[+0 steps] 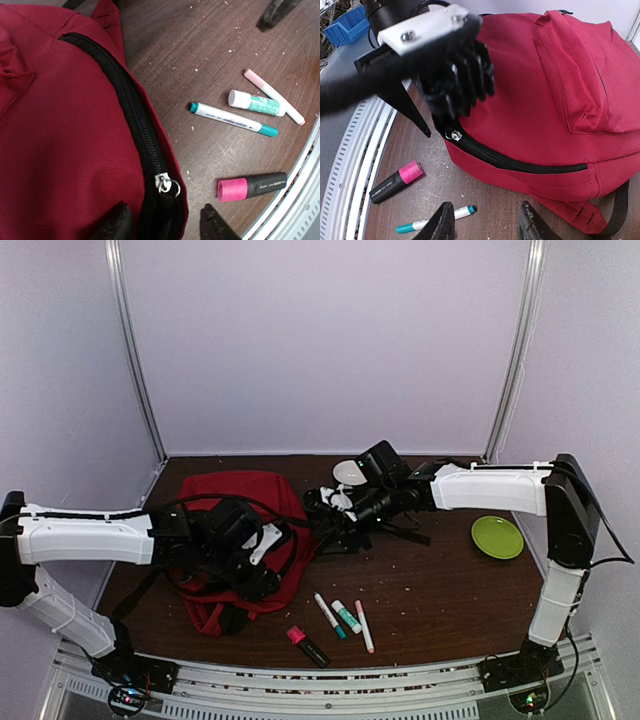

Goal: Pack the student bag
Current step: Hold the largest pocket of the student bag.

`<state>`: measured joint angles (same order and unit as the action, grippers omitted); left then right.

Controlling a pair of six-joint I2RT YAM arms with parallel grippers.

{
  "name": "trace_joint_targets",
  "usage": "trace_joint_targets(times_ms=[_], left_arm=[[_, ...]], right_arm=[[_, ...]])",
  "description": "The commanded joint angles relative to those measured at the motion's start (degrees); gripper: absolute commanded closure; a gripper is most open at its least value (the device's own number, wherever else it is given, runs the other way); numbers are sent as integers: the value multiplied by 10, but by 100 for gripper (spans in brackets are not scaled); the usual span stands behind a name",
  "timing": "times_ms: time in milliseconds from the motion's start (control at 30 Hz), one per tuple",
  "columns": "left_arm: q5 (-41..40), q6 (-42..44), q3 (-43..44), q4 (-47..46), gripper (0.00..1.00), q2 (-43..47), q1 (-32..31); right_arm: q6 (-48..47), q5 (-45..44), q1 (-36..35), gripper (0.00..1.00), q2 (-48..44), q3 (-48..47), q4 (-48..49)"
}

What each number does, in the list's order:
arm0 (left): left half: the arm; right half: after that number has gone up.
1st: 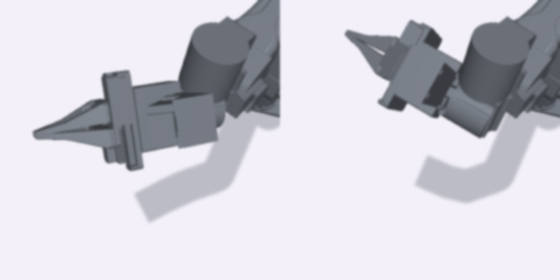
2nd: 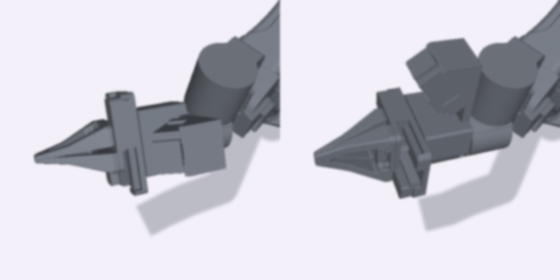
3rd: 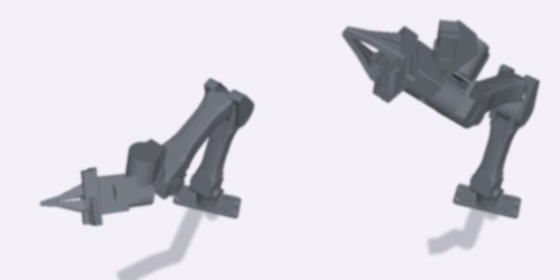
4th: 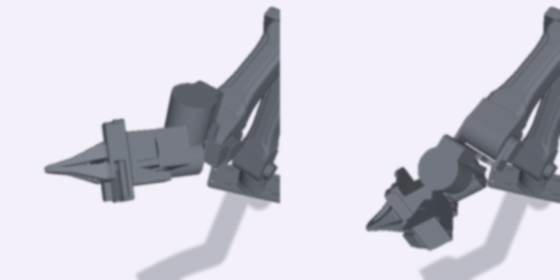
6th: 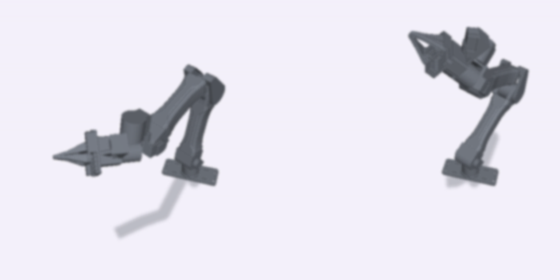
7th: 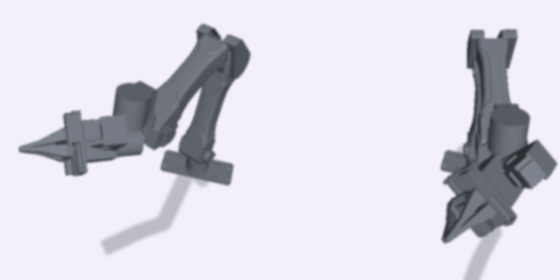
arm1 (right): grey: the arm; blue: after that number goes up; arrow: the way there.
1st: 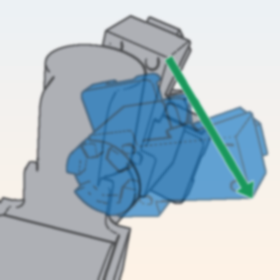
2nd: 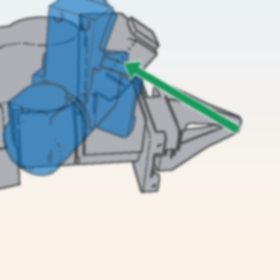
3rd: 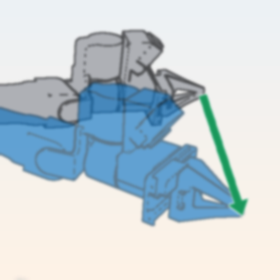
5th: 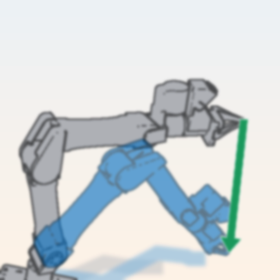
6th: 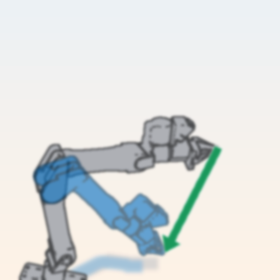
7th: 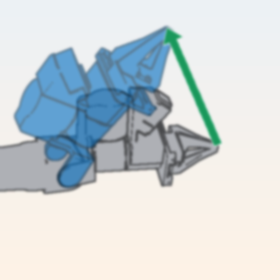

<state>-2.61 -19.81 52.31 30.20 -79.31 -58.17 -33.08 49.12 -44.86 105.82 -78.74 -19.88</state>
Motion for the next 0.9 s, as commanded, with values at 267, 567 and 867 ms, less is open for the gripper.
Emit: trace_joint_targets(times_ms=[267, 567, 867], left_arm=[[37, -19, 33, -48, 78, -60, 8], [66, -67, 21, -90, 100, -53, 22], [59, -78, 69, -14, 100, 15, 26]], right_arm=[[10, 14, 4, 56, 5, 2, 1], [14, 17, 4, 56, 2, 3, 0], [16, 37, 4, 55, 4, 0, -2]])
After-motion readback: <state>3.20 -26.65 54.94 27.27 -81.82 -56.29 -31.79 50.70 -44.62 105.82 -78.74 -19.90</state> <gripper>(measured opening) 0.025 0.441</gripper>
